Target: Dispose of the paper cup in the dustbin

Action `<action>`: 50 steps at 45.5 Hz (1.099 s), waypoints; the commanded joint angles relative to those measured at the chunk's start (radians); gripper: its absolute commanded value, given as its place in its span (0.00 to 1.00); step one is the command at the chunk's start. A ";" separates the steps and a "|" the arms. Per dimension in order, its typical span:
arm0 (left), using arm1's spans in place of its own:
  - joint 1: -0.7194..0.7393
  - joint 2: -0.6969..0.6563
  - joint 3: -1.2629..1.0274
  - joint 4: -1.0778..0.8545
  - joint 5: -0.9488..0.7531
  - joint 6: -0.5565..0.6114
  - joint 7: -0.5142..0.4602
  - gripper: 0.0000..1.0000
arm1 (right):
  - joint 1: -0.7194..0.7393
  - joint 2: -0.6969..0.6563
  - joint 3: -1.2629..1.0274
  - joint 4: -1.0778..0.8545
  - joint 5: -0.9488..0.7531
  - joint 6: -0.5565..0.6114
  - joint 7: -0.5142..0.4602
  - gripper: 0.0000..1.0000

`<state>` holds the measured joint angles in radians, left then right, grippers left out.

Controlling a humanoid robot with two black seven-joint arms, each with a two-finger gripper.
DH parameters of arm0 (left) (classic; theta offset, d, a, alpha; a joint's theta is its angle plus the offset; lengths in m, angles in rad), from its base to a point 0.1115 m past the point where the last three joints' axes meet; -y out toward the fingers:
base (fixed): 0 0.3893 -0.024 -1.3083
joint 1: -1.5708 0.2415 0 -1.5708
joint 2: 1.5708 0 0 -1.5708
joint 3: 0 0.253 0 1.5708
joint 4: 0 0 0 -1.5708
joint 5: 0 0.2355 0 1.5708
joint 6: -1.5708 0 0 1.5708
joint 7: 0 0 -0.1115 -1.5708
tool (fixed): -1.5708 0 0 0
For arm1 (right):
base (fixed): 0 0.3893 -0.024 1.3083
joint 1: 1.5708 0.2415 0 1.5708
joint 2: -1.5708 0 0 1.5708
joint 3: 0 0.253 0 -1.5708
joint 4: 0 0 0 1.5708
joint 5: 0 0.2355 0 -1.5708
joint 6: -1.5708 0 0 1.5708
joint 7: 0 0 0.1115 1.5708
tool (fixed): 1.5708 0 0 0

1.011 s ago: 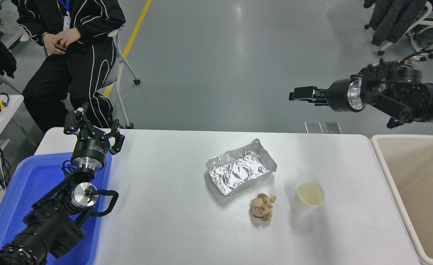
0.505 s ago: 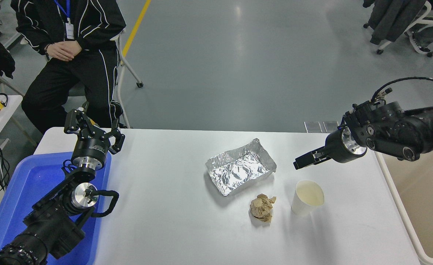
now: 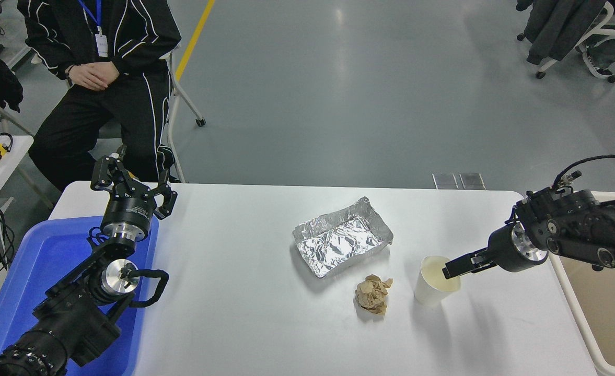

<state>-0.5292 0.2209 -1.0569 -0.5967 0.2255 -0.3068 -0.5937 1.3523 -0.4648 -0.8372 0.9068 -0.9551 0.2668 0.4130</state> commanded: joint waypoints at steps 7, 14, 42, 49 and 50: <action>0.000 0.000 0.000 0.000 0.000 0.000 0.000 1.00 | -0.044 0.011 0.003 -0.005 -0.004 -0.095 0.001 0.98; 0.000 0.000 0.000 0.000 0.000 0.000 0.000 1.00 | -0.047 0.038 0.001 -0.009 -0.004 -0.138 0.003 0.92; 0.000 0.000 0.000 0.000 0.000 0.000 0.000 1.00 | -0.099 0.080 0.006 -0.111 -0.017 -0.150 0.004 0.00; 0.000 0.000 0.000 0.000 0.000 0.000 0.000 1.00 | -0.091 0.072 0.009 -0.111 -0.017 -0.150 0.006 0.00; 0.000 0.000 0.000 0.000 0.000 0.000 0.000 1.00 | -0.088 0.072 0.013 -0.111 -0.017 -0.150 0.006 0.00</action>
<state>-0.5292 0.2209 -1.0569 -0.5967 0.2255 -0.3068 -0.5937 1.2642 -0.3883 -0.8357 0.8109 -0.9737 0.1200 0.4179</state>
